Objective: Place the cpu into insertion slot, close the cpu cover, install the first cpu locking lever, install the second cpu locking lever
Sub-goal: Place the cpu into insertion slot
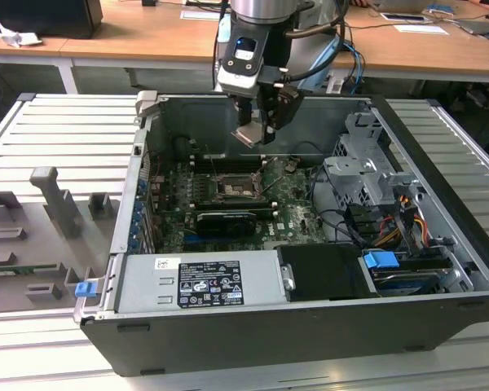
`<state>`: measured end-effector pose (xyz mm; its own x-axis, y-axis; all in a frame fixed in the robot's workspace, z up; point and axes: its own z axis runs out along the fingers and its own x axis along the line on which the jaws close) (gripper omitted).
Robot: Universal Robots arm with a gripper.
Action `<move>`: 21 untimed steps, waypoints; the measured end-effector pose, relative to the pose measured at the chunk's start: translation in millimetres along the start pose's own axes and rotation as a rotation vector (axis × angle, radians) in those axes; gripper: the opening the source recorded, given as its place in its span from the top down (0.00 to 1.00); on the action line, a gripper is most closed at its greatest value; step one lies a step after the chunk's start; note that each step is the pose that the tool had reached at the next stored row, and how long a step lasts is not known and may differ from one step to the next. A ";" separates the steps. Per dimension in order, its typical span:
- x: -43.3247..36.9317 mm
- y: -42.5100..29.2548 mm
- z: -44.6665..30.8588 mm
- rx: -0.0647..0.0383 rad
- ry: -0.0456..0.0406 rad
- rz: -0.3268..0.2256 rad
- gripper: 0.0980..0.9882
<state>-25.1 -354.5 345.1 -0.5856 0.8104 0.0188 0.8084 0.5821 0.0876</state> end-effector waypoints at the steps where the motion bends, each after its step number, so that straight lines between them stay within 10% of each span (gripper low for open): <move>1: 0.0 0.0 0.1 0.000 -0.0005 0.005 0.50; 21: -0.2 -0.8 9.2 -0.002 -0.0107 0.121 0.50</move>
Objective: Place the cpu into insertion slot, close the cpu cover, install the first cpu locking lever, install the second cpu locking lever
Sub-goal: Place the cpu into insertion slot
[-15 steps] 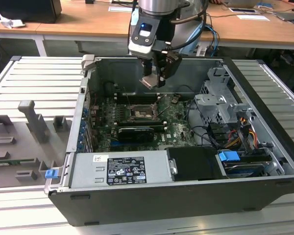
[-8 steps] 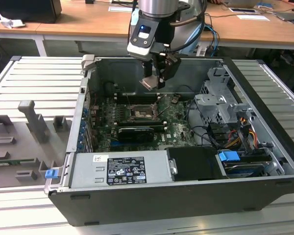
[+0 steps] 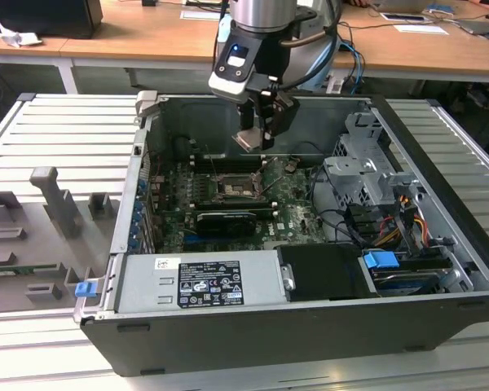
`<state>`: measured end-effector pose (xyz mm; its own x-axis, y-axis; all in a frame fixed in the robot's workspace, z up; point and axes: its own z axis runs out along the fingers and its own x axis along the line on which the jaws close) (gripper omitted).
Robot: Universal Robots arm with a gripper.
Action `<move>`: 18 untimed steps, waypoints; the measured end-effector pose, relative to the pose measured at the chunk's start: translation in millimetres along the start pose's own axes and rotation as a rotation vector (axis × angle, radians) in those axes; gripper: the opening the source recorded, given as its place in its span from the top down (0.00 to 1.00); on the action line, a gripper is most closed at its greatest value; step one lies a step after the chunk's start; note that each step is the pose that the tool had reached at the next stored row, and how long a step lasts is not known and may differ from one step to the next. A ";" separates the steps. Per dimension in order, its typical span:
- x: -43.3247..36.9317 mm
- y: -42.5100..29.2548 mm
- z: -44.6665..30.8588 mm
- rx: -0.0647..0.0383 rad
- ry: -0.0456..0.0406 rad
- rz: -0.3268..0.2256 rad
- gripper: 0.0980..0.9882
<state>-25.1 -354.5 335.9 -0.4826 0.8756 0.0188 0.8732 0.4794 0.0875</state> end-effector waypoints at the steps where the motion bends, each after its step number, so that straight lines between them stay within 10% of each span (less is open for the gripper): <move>1: 0.0 0.0 0.3 0.000 -0.0002 0.003 0.50; 18: -0.1 -0.6 7.0 0.000 -0.0093 0.117 0.50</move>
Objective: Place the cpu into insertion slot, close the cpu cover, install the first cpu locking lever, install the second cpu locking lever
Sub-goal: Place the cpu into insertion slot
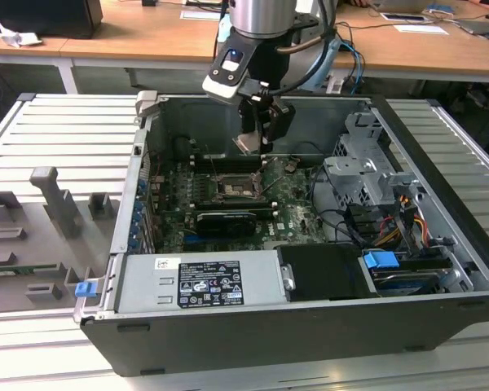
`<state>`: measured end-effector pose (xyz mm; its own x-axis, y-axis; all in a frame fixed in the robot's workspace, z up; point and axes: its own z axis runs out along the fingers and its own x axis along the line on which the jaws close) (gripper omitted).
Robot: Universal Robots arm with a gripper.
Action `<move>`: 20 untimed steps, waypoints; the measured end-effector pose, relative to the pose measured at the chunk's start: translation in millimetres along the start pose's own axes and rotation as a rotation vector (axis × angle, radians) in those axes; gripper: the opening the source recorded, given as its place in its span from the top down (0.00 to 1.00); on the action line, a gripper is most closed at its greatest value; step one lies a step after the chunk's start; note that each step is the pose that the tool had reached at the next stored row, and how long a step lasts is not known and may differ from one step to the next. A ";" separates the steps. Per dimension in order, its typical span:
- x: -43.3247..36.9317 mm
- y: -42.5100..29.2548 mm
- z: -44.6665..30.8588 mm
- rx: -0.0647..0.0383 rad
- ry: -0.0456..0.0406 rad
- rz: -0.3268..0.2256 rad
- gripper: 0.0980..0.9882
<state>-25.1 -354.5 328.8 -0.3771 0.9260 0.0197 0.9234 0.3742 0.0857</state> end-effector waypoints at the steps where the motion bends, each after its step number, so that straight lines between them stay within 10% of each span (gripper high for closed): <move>1: 0.0 0.0 0.5 0.000 -0.0016 0.018 0.50; 12: -0.1 -0.3 4.4 -0.003 -0.0150 0.175 0.50; 20: -0.2 -0.7 8.2 -0.003 -0.0163 0.189 0.50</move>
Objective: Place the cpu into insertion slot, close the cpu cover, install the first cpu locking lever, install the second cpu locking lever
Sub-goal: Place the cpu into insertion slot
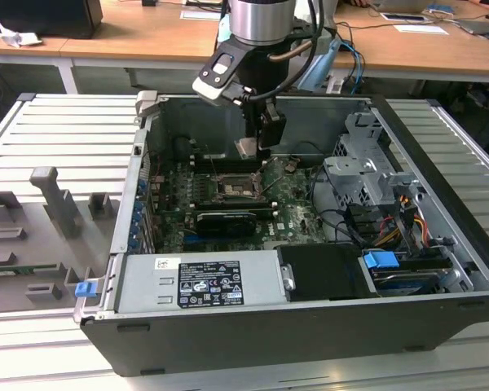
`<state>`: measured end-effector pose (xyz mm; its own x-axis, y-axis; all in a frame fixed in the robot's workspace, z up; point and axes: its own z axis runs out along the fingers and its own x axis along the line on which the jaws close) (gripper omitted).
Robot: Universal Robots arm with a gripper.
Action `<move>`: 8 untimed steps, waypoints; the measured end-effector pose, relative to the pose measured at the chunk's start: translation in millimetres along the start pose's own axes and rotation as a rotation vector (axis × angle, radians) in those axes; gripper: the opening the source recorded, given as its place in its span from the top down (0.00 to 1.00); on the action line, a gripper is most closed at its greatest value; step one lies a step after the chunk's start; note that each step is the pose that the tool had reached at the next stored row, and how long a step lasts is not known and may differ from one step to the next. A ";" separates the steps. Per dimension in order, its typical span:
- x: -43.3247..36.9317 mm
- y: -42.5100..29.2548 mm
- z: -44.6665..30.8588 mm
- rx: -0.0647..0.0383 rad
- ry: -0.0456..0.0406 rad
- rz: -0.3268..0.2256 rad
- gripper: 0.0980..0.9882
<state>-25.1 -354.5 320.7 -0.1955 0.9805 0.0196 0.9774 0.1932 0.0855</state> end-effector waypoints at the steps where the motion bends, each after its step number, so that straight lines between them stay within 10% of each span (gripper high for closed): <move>1: 0.0 0.0 0.6 0.000 0.0000 0.000 0.50; 8: 0.1 -0.5 4.2 -0.002 -0.0057 0.063 0.50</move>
<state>-25.3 -354.4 316.4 -0.1330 0.9909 0.0193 0.9877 0.1309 0.0860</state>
